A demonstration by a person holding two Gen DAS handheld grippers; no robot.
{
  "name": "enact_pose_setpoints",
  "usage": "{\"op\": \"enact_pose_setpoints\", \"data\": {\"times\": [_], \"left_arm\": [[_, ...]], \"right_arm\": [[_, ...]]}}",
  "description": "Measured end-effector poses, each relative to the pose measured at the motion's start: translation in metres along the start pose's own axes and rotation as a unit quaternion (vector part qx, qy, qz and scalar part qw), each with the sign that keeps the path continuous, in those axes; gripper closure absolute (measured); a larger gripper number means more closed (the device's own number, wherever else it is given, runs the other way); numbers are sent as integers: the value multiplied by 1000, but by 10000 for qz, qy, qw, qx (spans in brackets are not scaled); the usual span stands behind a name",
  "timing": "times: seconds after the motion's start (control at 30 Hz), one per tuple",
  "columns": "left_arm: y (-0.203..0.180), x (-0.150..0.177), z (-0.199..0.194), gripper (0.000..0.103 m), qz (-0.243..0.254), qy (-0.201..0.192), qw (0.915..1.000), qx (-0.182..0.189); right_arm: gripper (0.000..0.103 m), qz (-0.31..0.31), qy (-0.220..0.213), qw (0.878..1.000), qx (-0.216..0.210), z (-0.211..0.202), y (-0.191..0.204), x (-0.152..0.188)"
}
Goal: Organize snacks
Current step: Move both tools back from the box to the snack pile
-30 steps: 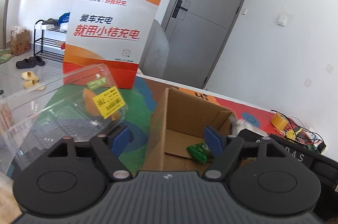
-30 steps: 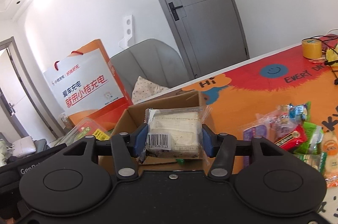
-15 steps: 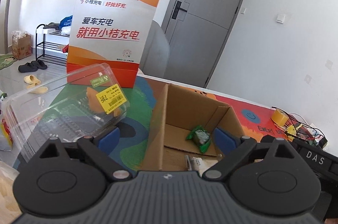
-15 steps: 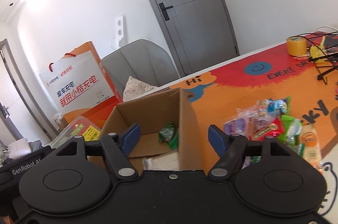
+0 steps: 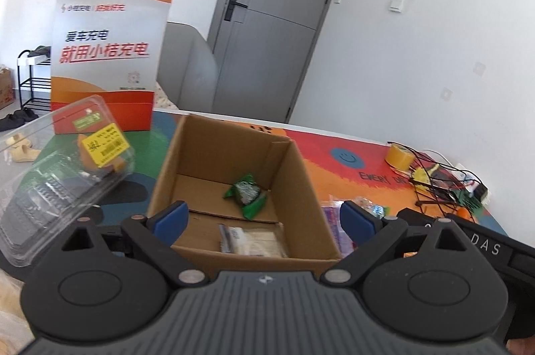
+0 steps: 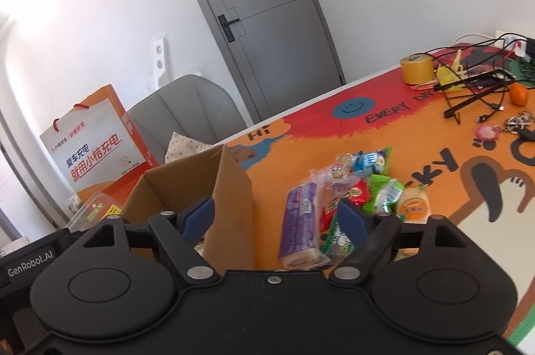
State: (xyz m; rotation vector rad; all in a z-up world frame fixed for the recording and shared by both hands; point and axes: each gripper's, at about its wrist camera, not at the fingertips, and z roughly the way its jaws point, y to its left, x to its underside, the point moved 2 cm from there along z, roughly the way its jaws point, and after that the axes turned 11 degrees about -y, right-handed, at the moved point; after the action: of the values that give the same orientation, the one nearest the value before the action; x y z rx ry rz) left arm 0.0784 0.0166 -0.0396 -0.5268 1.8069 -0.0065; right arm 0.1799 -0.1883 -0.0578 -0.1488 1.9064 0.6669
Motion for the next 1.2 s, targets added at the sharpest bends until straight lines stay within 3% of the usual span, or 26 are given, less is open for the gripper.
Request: {"op": "enact_pose_setpoints", "data": {"times": [0.6,1.1,1.2], "left_arm": [[-67,28,11,6,308,224,9979,515],[-104,48,17,7,566,60,9970,526],[-107,57,19,7,451,231,9968,614]], "right_arm": [[19,98,-74,9983,569,-27,-68,-4],[19,387,101,9948,937,-24,-118,8],[19,403,138,9943,981,-22,-124,11]]}}
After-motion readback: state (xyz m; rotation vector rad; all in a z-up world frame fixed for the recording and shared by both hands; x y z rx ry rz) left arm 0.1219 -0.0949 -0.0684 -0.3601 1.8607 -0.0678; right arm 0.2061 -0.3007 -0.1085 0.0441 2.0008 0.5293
